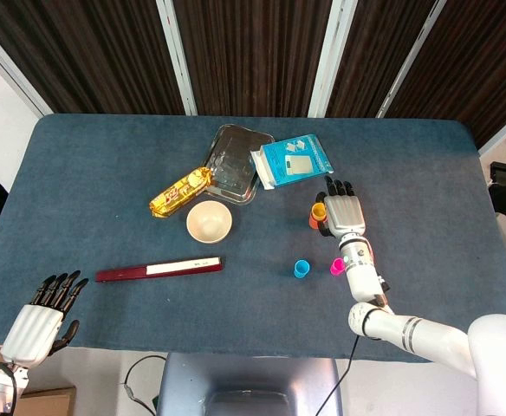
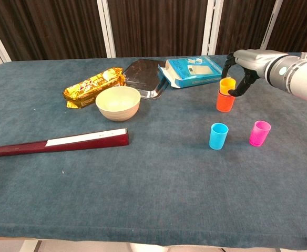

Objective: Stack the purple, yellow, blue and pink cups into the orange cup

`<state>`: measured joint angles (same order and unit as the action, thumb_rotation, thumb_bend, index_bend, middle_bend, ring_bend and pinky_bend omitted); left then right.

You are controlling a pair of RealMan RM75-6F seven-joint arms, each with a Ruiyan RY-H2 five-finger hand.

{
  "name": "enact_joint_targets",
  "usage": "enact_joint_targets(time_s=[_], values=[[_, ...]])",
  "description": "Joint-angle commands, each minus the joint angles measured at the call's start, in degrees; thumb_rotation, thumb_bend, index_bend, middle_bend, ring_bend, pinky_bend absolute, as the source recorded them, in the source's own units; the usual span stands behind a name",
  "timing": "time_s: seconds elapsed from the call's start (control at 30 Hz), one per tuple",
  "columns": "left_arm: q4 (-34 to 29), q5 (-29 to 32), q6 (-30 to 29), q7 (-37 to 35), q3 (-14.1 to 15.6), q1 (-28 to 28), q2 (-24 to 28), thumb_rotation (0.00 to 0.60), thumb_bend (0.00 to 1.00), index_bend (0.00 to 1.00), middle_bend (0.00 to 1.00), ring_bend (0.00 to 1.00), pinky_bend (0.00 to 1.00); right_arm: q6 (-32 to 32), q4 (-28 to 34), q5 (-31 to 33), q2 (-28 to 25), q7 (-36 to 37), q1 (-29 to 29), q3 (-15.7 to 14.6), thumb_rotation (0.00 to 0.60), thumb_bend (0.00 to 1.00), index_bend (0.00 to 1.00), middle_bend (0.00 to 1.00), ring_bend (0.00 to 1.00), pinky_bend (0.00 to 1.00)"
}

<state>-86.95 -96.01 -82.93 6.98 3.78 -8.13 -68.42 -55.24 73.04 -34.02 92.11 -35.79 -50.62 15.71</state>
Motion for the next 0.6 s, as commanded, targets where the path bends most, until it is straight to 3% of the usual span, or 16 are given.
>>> enact_joint_targets(time_s=[0.03,0.17,0.4,0.6], values=[[0.0,0.0,0.0,0.0,0.0,0.0,0.0,0.600,0.45,0.00,0.00,0.01,0.10,-1.5,4.7,-1.5,-2.9,-0.4,1.1,-0.9,0.600,0.47,0.14,0.00,0.00,0.00],[-0.1,-0.2,-0.2,0.1,0.1,0.1,0.0,0.600,0.45,0.00,0.00,0.01,0.10,-3.2,11.3,-4.9,-6.5,0.8,3.0,-2.0,0.600,0.47,0.13,0.00,0.00,0.00],[-0.2,-0.5,-0.1,0.5,0.2,0.0,-0.2,0.600,0.45,0.00,0.00,0.01,0.10,-3.8,24.6,-15.1,-12.2,3.3,6.6,-7.5,0.600,0.47,0.16,0.00,0.00,0.00],[-0.2,-0.7,-0.7,0.3,0.3,0.2,-0.1,0.600,0.45,0.00,0.00,0.01,0.10,-0.8,26.1,-16.0,-12.4,2.1,6.2,-10.5,0.600,0.47,0.18,0.00,0.00,0.00]])
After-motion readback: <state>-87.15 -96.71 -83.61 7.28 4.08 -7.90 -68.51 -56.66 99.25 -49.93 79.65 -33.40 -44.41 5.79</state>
